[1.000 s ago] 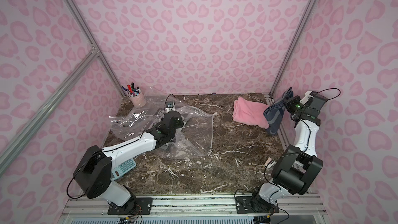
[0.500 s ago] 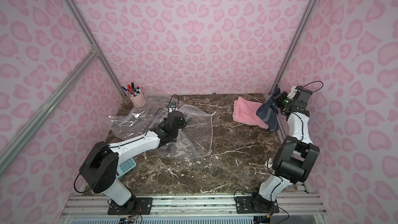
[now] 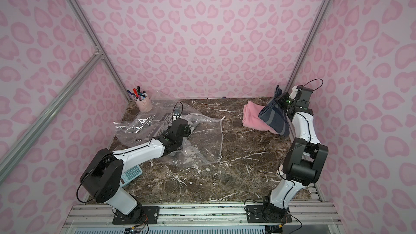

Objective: Take the blanket out of the vacuum bag
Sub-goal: Place the blanket at the corner of the board.

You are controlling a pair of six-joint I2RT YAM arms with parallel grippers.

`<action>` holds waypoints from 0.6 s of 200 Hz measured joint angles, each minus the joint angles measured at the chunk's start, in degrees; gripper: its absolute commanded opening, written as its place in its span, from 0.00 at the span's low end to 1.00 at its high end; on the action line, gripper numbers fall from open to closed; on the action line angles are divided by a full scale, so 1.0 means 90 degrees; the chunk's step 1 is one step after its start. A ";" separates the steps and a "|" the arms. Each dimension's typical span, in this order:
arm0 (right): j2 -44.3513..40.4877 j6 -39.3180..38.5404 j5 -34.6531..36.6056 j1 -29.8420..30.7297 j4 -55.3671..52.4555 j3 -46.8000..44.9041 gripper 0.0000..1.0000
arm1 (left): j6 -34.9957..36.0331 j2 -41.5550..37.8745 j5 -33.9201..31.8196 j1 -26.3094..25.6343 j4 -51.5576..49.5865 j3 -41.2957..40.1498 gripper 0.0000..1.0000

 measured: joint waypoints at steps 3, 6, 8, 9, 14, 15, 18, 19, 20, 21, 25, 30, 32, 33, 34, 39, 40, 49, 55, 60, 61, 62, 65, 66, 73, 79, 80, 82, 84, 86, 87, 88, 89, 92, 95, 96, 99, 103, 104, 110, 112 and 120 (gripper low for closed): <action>0.0002 0.0000 0.0015 0.0017 -0.0002 0.0019 0.00 | 0.0000 -0.0002 0.0005 0.0005 0.0012 -0.0012 0.04; 0.0005 -0.0002 0.0027 0.0032 -0.0002 0.0036 0.00 | 0.0000 -0.0012 0.0007 0.0010 0.0019 -0.0019 0.04; 0.0010 0.0000 0.0036 0.0046 -0.0010 0.0056 0.00 | 0.0000 -0.0015 0.0010 0.0012 0.0024 -0.0024 0.04; 0.0012 0.0000 0.0039 0.0051 -0.0010 0.0063 0.00 | 0.0000 -0.0019 0.0012 0.0012 0.0027 -0.0024 0.04; 0.0024 -0.0002 0.0056 0.0085 -0.0017 0.0107 0.00 | 0.0000 -0.0032 0.0022 0.0012 0.0029 -0.0034 0.04; 0.0027 -0.0002 0.0058 0.0090 -0.0019 0.0114 0.00 | 0.0000 -0.0034 0.0022 0.0012 0.0032 -0.0036 0.04; 0.0039 -0.0005 0.0061 0.0112 -0.0019 0.0138 0.00 | 0.0000 -0.0039 0.0022 0.0015 0.0032 -0.0041 0.04; 0.0041 -0.0007 0.0061 0.0117 -0.0019 0.0146 0.00 | 0.0000 -0.0041 0.0022 0.0015 0.0032 -0.0044 0.04; 0.0041 -0.0007 0.0061 0.0124 -0.0019 0.0151 0.00 | 0.0000 -0.0044 0.0022 0.0015 0.0034 -0.0044 0.04; 0.0044 -0.0010 0.0061 0.0129 -0.0019 0.0155 0.00 | 0.0000 -0.0049 0.0024 0.0015 0.0036 -0.0046 0.04; 0.0058 -0.0019 0.0061 0.0155 -0.0019 0.0185 0.00 | -0.0002 -0.0053 0.0024 0.0019 0.0036 -0.0051 0.04; 0.0075 -0.0019 0.0063 0.0182 -0.0027 0.0214 0.00 | -0.0002 -0.0061 0.0027 0.0019 0.0036 -0.0058 0.04; 0.0085 -0.0019 0.0063 0.0194 -0.0027 0.0226 0.00 | -0.0002 -0.0063 0.0029 0.0019 0.0034 -0.0058 0.04; 0.0087 -0.0019 0.0063 0.0197 -0.0027 0.0228 0.00 | -0.0002 -0.0063 0.0029 0.0019 0.0034 -0.0061 0.04; 0.0090 -0.0019 0.0063 0.0199 -0.0027 0.0231 0.00 | -0.0002 -0.0066 0.0029 0.0019 0.0034 -0.0061 0.04; 0.0104 -0.0022 0.0063 0.0223 -0.0029 0.0243 0.00 | -0.0002 -0.0070 0.0036 0.0019 0.0034 -0.0066 0.04; 0.0109 -0.0022 0.0066 0.0226 -0.0029 0.0245 0.00 | -0.0002 -0.0070 0.0039 0.0019 0.0036 -0.0066 0.04; 0.0136 -0.0027 0.0073 0.0267 -0.0061 0.0257 0.00 | -0.0002 -0.0085 0.0053 0.0017 0.0034 -0.0073 0.04; 0.0148 -0.0046 0.0080 0.0284 -0.0085 0.0260 0.00 | -0.0002 -0.0095 0.0066 0.0019 0.0036 -0.0075 0.04; 0.0158 -0.0046 0.0085 0.0308 -0.0104 0.0260 0.00 | -0.0002 -0.0097 0.0070 0.0019 0.0041 -0.0080 0.04; 0.0158 -0.0049 0.0087 0.0313 -0.0107 0.0260 0.00 | -0.0002 -0.0097 0.0070 0.0019 0.0041 -0.0080 0.04; 0.0160 -0.0049 0.0090 0.0316 -0.0109 0.0260 0.00 | -0.0002 -0.0097 0.0070 0.0019 0.0044 -0.0080 0.04; 0.0168 -0.0051 0.0097 0.0323 -0.0119 0.0262 0.00 | -0.0002 -0.0097 0.0070 0.0019 0.0044 -0.0080 0.04; 0.0170 -0.0056 0.0100 0.0325 -0.0126 0.0267 0.00 | -0.0002 -0.0097 0.0070 0.0019 0.0044 -0.0080 0.04; 0.0194 -0.0066 0.0104 0.0364 -0.0160 0.0289 0.00 | -0.0002 -0.0097 0.0085 0.0022 0.0041 -0.0083 0.04; 0.0221 -0.0075 0.0107 0.0389 -0.0180 0.0318 0.00 | -0.0005 -0.0097 0.0100 0.0024 0.0044 -0.0083 0.04; 0.0226 -0.0078 0.0109 0.0393 -0.0185 0.0323 0.00 | -0.0005 -0.0097 0.0102 0.0024 0.0044 -0.0083 0.04; 0.0240 -0.0085 0.0117 0.0403 -0.0194 0.0338 0.00 | -0.0005 -0.0097 0.0104 0.0024 0.0044 -0.0083 0.04; 0.0253 -0.0090 0.0121 0.0410 -0.0197 0.0347 0.00 | -0.0007 -0.0097 0.0114 0.0024 0.0049 -0.0083 0.04; 0.0274 -0.0100 0.0126 0.0427 -0.0209 0.0367 0.00 | -0.0007 -0.0097 0.0119 0.0024 0.0051 -0.0083 0.04; 0.0282 -0.0104 0.0131 0.0432 -0.0214 0.0374 0.00 | -0.0007 -0.0097 0.0124 0.0024 0.0056 -0.0083 0.04; 0.0289 -0.0109 0.0134 0.0437 -0.0219 0.0379 0.00 | -0.0010 -0.0097 0.0124 0.0024 0.0056 -0.0083 0.04; 0.0294 -0.0117 0.0138 0.0440 -0.0221 0.0386 0.00 | -0.0010 -0.0097 0.0126 0.0024 0.0058 -0.0083 0.04; 0.0323 -0.0131 0.0148 0.0461 -0.0233 0.0408 0.00 | -0.0012 -0.0095 0.0134 0.0024 0.0066 -0.0083 0.04; 0.0355 -0.0151 0.0151 0.0488 -0.0238 0.0427 0.00 | -0.0022 -0.0095 0.0143 0.0024 0.0073 -0.0083 0.04; 0.0359 -0.0158 0.0151 0.0493 -0.0240 0.0430 0.00 | -0.0024 -0.0095 0.0146 0.0024 0.0073 -0.0083 0.04; 0.0393 -0.0185 0.0148 0.0525 -0.0243 0.0442 0.00 | -0.0027 -0.0092 0.0155 0.0024 0.0075 -0.0083 0.04; 0.0425 -0.0199 0.0148 0.0551 -0.0250 0.0454 0.00 | -0.0029 -0.0085 0.0165 0.0024 0.0078 -0.0083 0.04; 0.0437 -0.0209 0.0148 0.0568 -0.0260 0.0461 0.00 | -0.0029 -0.0083 0.0168 0.0024 0.0080 -0.0083 0.04; 0.0495 -0.0238 0.0143 0.0619 -0.0289 0.0474 0.00 | -0.0039 -0.0078 0.0175 0.0024 0.0080 -0.0085 0.04; 0.0512 -0.0240 0.0143 0.0631 -0.0294 0.0474 0.00 | -0.0044 -0.0073 0.0180 0.0024 0.0080 -0.0085 0.04; 0.0580 -0.0294 0.0143 0.0702 -0.0338 0.0474 0.00 | -0.0051 -0.0063 0.0197 0.0024 0.0080 -0.0092 0.04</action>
